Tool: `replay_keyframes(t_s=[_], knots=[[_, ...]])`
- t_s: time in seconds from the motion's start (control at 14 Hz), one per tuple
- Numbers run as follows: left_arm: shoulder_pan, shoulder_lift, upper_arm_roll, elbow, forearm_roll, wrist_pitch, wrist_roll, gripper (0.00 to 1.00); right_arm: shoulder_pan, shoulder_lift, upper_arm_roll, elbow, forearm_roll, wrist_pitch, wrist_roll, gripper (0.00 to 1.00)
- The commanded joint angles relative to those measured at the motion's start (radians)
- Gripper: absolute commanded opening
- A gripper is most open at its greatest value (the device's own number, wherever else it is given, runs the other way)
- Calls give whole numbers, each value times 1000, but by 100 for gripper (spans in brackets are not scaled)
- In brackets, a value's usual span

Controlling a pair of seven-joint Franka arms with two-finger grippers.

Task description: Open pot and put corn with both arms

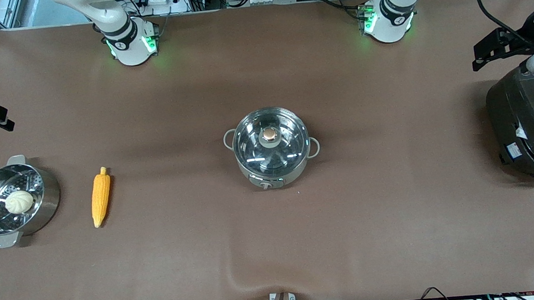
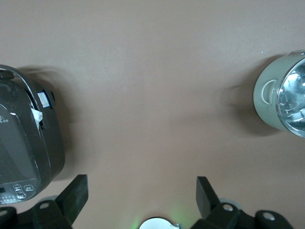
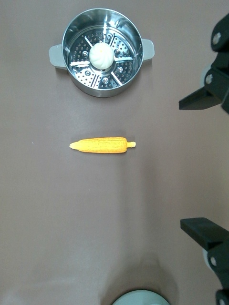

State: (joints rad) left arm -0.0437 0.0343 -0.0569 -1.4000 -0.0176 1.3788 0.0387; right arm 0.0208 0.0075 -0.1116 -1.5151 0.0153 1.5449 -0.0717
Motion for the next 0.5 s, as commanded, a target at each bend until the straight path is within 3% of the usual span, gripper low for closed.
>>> replay_keyframes(t_s=[0.0,0.43], knots=[[4,-4,-6,-4,12,-6,23,100,4,5,-3,12,9,-15,12,100],[-19,50,-7,36,15,-6,4,100,8,6,-3,7,6,-29,12,100]])
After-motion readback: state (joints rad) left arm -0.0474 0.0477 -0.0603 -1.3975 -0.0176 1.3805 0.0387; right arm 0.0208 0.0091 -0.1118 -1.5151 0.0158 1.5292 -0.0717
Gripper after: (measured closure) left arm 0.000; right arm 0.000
